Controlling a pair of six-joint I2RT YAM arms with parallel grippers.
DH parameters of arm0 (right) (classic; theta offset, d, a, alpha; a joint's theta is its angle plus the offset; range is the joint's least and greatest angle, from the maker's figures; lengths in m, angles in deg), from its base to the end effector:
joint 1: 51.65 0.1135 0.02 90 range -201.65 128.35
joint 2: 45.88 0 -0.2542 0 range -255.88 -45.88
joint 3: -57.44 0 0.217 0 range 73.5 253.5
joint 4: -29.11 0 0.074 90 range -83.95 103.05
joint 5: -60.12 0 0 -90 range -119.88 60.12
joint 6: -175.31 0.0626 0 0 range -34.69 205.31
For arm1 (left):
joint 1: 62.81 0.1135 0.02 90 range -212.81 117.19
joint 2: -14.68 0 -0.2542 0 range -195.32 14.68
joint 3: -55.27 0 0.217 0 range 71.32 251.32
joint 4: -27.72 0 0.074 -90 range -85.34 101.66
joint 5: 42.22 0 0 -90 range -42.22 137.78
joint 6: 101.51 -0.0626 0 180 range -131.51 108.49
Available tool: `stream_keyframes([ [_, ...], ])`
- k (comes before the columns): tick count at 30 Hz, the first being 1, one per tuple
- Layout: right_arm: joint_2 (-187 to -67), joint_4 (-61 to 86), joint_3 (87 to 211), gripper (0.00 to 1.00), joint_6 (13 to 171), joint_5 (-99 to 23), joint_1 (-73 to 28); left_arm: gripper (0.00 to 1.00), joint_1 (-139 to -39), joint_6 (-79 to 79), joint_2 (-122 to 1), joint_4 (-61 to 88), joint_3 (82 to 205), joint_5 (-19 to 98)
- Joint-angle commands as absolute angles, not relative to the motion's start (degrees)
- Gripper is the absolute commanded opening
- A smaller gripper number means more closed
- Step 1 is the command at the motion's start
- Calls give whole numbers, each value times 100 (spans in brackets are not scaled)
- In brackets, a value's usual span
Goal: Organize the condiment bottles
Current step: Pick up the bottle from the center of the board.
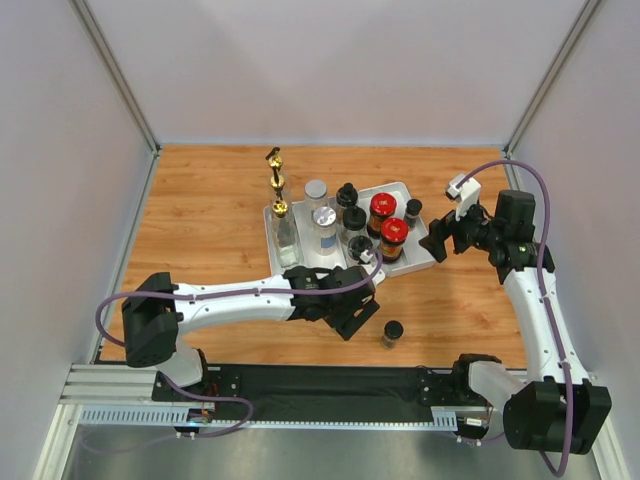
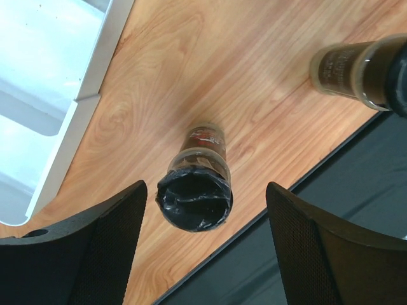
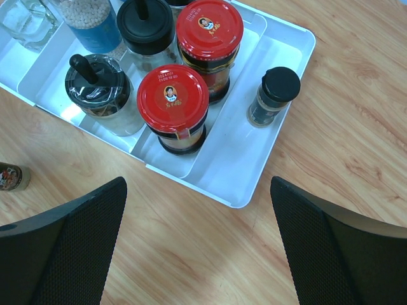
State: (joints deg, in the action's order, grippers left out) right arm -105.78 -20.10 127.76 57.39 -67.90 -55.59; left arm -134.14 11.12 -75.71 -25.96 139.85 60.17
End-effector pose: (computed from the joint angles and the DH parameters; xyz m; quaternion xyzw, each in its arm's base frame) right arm 0.2042 0.0246 0.2954 -0.3148 0.8048 0.1703 0.4735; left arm 0.1108 -0.2858 0.2293 0.3696 0.8855 -0.1202 0.2546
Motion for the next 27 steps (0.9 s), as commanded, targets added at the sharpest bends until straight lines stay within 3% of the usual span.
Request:
stream_keyframes([
  [1, -10450, -1780, 12773, 96, 5701, -6811, -5613, 82, -13461, 1239, -7672, -2745, 14234, 6246],
  [6, -10450, -1789, 12781, 96, 5701, -6811, -5613, 64, -13461, 1231, -7830, -2657, 14216, 6159],
  [9, -10442, -1797, 12781, 96, 5709, -6820, -5631, 44, -13461, 1222, -7866, -2578, 14225, 6079],
  [10, -10442, -1789, 12781, 96, 5709, -6820, -5631, 31, -13470, 1222, -7875, -2560, 14225, 6070],
  [13, -10442, -1798, 12781, 96, 5709, -6829, -5648, 17, -13461, 1187, -7761, -2490, 14216, 6044],
  [17, -10442, -1789, 12781, 96, 5727, -6829, -5657, 11, -13461, 924, -7489, -2455, 14260, 6079],
  [27, -10407, -1745, 12799, 96, 5797, -6610, -5692, 9, -13181, 291, -6908, -2674, 14839, 5693],
])
